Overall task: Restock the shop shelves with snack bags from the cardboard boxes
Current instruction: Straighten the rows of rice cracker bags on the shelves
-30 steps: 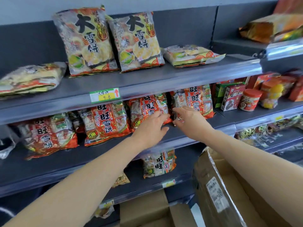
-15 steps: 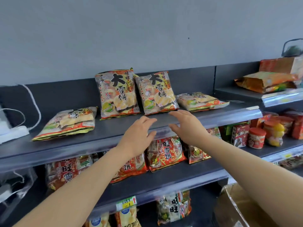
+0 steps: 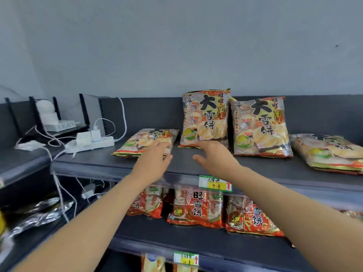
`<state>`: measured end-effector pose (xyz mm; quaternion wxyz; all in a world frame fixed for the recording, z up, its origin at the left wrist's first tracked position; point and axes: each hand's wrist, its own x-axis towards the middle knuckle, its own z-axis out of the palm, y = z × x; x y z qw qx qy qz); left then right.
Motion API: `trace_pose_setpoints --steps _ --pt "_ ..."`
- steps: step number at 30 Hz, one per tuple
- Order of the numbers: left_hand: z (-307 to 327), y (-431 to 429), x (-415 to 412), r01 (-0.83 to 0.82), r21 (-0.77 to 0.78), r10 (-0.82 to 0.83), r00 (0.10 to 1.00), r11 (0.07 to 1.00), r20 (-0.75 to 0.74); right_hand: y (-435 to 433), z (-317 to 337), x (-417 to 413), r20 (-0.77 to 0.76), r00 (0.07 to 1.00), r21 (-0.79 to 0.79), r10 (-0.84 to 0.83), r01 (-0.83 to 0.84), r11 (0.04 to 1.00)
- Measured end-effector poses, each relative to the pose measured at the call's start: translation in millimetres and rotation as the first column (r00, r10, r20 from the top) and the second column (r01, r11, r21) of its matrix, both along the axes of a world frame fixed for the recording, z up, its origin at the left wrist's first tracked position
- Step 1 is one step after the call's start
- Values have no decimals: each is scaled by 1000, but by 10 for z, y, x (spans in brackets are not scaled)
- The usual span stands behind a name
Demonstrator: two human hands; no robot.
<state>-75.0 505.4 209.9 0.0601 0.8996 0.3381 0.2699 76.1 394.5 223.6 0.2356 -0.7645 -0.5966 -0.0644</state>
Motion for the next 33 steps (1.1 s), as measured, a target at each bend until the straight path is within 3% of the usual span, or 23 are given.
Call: trace_pose_setpoints --steps 4,17,22,25,27,31,33 --pt "31 383 -210 -145 -8 145 989 989 -36 417 -52 -140 -41 999 -61 31 -33 998" --pt "-40 1745 -285 -200 -71 184 963 977 -195 1561 -25 -493 -123 983 -146 -137 119 982" --pt "-70 2097 -224 -264 -264 201 949 928 -244 1835 -29 -503 -258 927 -220 -271 217 951" --pt "-33 2206 -165 -179 -576 197 980 797 -32 1981 -13 -469 -338 867 -250 -367 294 923" --pt "-12 2278 -109 -117 -705 261 960 700 100 2059 -28 -422 -433 799 -273 -417 325 906" --pt "-63 2358 -78 -80 -758 347 916 648 200 2149 -113 -313 -625 681 -230 -381 306 924" --pt "-83 2359 -89 -96 -706 356 905 702 231 2168 -135 -279 -647 685 -161 -335 307 938"
